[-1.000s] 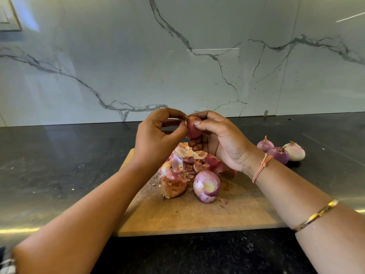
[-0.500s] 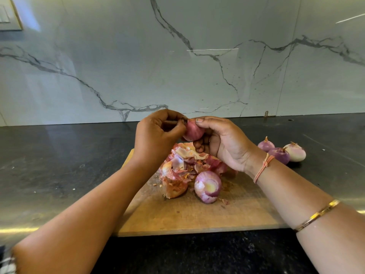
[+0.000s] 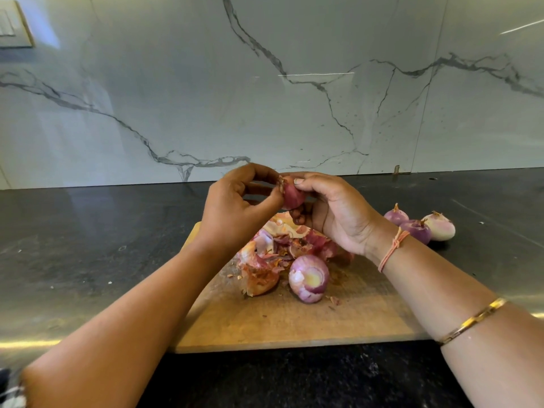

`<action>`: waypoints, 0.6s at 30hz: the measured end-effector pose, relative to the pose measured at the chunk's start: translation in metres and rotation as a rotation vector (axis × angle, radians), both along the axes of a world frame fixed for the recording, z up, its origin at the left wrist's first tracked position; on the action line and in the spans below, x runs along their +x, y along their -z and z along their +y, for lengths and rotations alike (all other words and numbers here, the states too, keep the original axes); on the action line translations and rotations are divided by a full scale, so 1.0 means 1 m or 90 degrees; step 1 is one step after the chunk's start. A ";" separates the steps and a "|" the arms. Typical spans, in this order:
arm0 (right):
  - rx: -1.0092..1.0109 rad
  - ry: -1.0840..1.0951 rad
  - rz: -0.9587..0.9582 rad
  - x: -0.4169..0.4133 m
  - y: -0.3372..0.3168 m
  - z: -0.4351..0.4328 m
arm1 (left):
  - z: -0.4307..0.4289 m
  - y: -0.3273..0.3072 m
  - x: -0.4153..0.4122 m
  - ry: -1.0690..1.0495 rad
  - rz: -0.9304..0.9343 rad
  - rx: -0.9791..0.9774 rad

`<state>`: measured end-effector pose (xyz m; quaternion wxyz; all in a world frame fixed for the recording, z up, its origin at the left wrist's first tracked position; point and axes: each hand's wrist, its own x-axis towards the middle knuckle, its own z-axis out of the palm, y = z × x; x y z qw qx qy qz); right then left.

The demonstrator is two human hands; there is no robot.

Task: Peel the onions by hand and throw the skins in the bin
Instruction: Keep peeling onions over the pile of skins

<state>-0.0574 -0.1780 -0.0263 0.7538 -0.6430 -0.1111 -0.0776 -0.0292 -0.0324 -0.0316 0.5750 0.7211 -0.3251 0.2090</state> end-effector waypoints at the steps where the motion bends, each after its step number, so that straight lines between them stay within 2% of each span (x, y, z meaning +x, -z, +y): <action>1: -0.015 0.002 -0.005 0.000 0.000 0.000 | 0.000 0.000 0.000 -0.002 0.001 -0.001; 12: -0.015 -0.005 -0.006 0.001 0.002 0.000 | 0.001 0.000 0.006 -0.070 -0.042 0.009; 18: 0.000 0.012 -0.040 0.004 0.002 -0.003 | 0.001 0.002 0.009 -0.101 0.000 -0.015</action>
